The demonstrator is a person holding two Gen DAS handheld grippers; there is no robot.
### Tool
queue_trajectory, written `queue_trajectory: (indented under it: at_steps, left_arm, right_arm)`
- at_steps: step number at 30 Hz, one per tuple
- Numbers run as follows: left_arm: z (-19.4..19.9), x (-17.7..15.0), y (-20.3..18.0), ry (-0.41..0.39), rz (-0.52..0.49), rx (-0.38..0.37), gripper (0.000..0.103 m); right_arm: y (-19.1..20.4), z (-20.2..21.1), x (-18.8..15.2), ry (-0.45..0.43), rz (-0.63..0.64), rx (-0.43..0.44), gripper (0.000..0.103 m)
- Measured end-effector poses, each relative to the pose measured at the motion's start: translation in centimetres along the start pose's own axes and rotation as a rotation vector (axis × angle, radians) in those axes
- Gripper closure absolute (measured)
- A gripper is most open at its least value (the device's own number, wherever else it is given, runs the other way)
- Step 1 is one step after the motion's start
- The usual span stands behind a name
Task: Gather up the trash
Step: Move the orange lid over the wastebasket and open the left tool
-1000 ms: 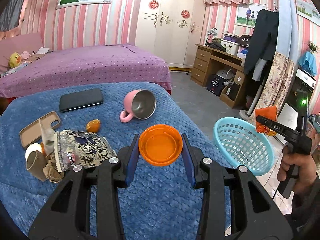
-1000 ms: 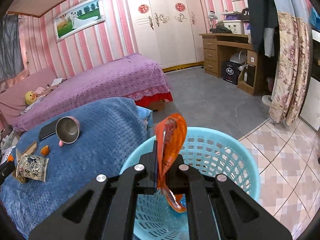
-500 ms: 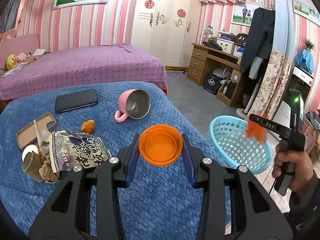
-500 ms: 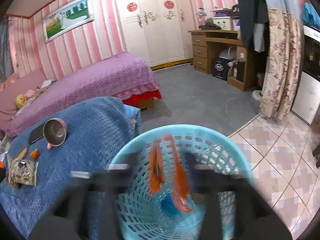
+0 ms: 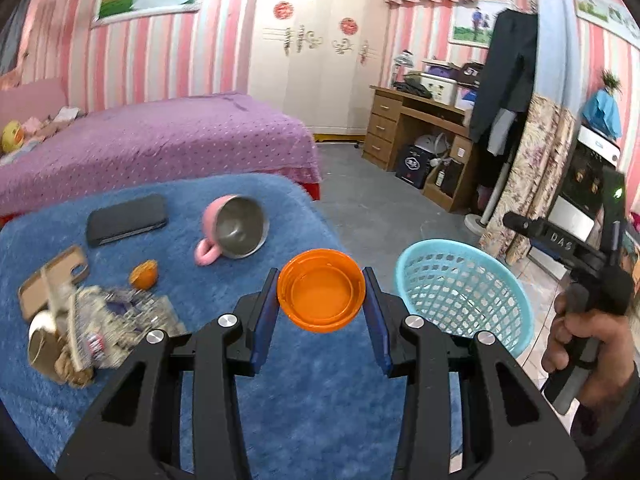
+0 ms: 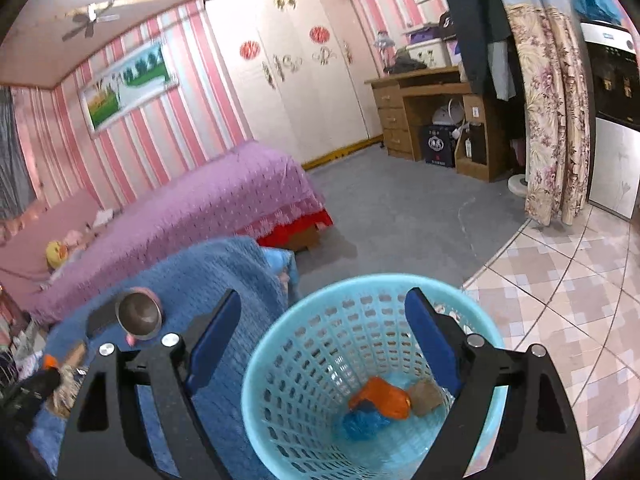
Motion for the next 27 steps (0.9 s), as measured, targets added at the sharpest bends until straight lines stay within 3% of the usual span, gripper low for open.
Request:
queue_trajectory:
  at_steps: [6, 13, 15, 16, 17, 18, 19, 22, 27]
  left_arm:
    - [-3.1, 1.1, -5.5, 0.028, -0.088, -0.065, 0.064]
    - [-7.7, 1.2, -10.1, 0.097, -0.110, -0.142, 0.064]
    - [-9.0, 0.9, -11.8, 0.132, -0.111, -0.198, 0.063]
    - [-9.4, 0.9, -12.9, 0.144, -0.121, -0.225, 0.054]
    - [-9.5, 0.9, -13.2, 0.140, -0.130, -0.226, 0.031]
    - [-9.5, 1.1, -13.4, 0.122, -0.134, -0.211, 0.019]
    - [-9.0, 1.5, -13.2, 0.091, -0.133, -0.193, 0.011]
    - [-8.1, 2.0, -11.7, 0.075, -0.130, -0.172, 0.011]
    - [-4.1, 3.1, -1.9, 0.033, -0.036, 0.011, 0.011]
  right_arm:
    - [-2.9, 0.8, 0.8, -0.044, -0.029, -0.069, 0.020]
    - [-8.0, 1.1, 1.1, -0.060, -0.146, -0.124, 0.020]
    - [-8.8, 1.1, 1.1, -0.064, -0.171, -0.137, 0.020]
    - [-8.9, 1.0, 1.2, -0.063, -0.175, -0.138, 0.020]
    - [-8.9, 0.8, 1.1, -0.059, -0.176, -0.134, 0.020]
    - [-8.8, 0.7, 1.2, -0.057, -0.173, -0.131, 0.020]
    - [-8.5, 0.6, 1.2, -0.055, -0.163, -0.125, 0.020]
    - [-7.3, 0.3, 1.3, -0.051, -0.126, -0.113, 0.020]
    - [-2.0, -0.7, 0.8, -0.013, -0.022, -0.025, 0.020]
Point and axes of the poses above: each gripper's, at about its wrist camera, not at the fingertips, and z roughly against the way its jaws point, y to its left, x to its top, the point moved 9 cm from there along -z, roughly the way its jaws point, and after that the axes turned 4 degrees about y, right-handed, at the moved point
